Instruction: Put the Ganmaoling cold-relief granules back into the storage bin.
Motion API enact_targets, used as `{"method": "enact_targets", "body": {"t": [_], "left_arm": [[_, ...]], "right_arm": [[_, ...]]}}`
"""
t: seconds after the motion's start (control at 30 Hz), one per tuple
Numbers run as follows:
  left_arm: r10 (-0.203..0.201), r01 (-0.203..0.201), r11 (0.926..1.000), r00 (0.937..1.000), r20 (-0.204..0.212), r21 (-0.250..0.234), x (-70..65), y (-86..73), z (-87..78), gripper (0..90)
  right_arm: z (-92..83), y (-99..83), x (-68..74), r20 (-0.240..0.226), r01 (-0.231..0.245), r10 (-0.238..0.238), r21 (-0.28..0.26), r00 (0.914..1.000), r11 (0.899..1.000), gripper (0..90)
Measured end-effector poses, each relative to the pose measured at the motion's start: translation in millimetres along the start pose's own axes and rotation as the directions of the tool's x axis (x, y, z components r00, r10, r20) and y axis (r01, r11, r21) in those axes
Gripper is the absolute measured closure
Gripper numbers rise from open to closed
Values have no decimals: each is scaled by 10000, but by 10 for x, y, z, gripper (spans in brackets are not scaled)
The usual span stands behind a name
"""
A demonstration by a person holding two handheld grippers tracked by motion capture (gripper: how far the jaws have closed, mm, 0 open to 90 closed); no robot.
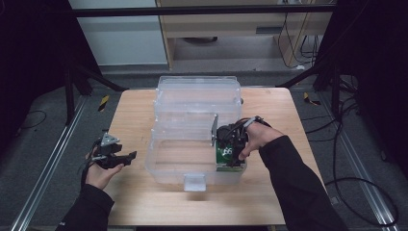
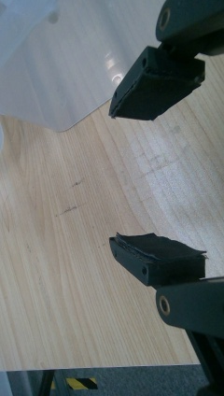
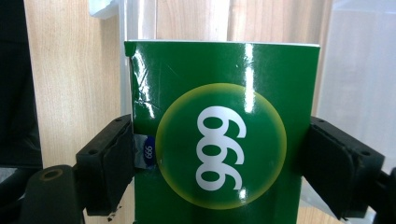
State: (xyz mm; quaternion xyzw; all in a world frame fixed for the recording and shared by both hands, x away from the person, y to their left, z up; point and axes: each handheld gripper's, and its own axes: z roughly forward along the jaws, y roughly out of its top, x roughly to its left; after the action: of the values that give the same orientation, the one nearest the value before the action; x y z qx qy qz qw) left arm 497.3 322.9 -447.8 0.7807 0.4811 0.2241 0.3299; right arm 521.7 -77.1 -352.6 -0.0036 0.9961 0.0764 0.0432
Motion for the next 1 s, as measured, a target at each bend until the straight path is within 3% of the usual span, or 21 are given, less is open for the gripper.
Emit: {"method": "enact_targets", "body": {"t": [0.17,0.2,0.73,1.0], "left_arm": [[13,-13,10000,10000,4,16,1,-1,0,306],[11,-11,10000,10000,6,10,0,-1,2,305],[10,-10,10000,10000,27,23,-7,-5,9,305],[15,-15,10000,10000,32,41,-8,-3,7,305]], "right_arm": [[44,-2,-7,-82,-85,85,64,9999,9999,173],[69,-20,-17,-231,-288,287,-28,9993,9996,173],[241,-29,-20,-318,-74,77,112,9995,9999,170],[247,-42,2,-250,-197,199,70,9995,9998,166]]}}
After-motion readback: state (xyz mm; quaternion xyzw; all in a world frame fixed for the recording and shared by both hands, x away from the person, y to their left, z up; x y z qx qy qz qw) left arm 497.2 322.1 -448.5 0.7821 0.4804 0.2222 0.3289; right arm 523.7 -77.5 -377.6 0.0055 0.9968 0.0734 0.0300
